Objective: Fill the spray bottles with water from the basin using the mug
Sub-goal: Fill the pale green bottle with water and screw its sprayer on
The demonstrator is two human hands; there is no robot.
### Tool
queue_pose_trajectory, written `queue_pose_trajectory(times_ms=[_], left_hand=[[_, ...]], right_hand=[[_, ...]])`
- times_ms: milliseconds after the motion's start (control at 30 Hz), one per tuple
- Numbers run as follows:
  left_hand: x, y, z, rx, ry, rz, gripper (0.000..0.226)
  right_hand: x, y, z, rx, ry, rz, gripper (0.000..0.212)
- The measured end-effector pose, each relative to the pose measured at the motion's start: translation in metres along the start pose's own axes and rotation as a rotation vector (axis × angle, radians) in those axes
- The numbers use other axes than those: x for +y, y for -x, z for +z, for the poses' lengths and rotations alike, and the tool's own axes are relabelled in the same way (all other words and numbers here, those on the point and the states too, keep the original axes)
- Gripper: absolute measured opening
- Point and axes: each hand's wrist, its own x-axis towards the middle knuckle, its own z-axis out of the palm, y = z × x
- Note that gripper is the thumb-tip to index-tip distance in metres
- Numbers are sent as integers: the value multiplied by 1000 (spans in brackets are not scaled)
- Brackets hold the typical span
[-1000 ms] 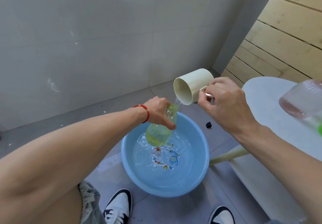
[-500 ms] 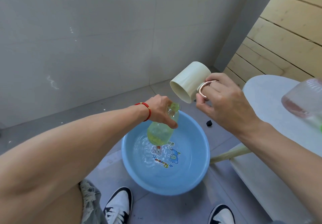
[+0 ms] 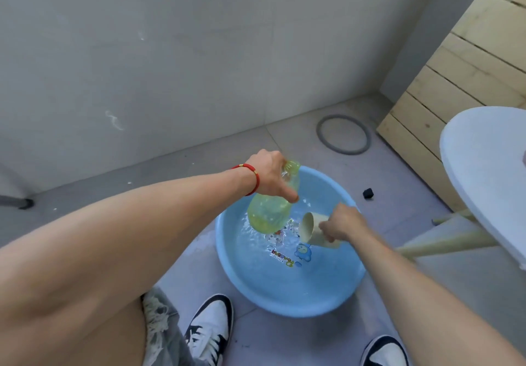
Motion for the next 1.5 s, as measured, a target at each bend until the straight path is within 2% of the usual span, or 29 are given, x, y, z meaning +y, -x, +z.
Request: queue_pose_trajectory(times_ms=[200, 300, 333, 433, 600, 633, 700, 800, 867, 1000, 1167, 1333, 1500], left_hand=[[-8, -3, 6, 26, 21, -23, 46], [-11, -3, 6, 48, 54, -28, 46], [-11, -2, 6, 48, 58, -24, 46], [-12, -1, 5, 44, 49, -14, 46], [-15, 2, 1, 52, 44, -21, 45], [-15, 4, -1, 57, 52, -25, 46], [-18, 7, -4, 68, 55, -31, 46], [-21, 12, -12, 75, 59, -36, 45], [-22, 18, -19, 84, 57, -35, 44], [-23, 26, -27, 90, 10, -20, 45], [-20, 34, -27, 70, -4, 7, 44], [-7, 34, -24, 95, -1, 58, 46], [6, 34, -19, 151, 7, 96, 46]], right_hand=[[9, -3, 81, 247, -92, 38, 30], [14, -6, 112, 294, -483, 135, 32], [14, -8, 122, 279, -552, 153, 31], [10, -20, 153, 122, -333, 28, 30], [-10, -14, 153, 114, -215, -118, 20], [-14, -8, 144, 104, -267, -111, 23], [-13, 2, 125, 61, -537, -59, 32], [2, 12, 96, -168, -953, -68, 28], [15, 22, 74, -285, -1045, -112, 25], [33, 36, 23, -318, -1020, -222, 27], [40, 63, -58, -186, -893, -355, 34], [35, 105, -129, 73, -722, -466, 29], [20, 132, -145, 370, -639, -535, 28]])
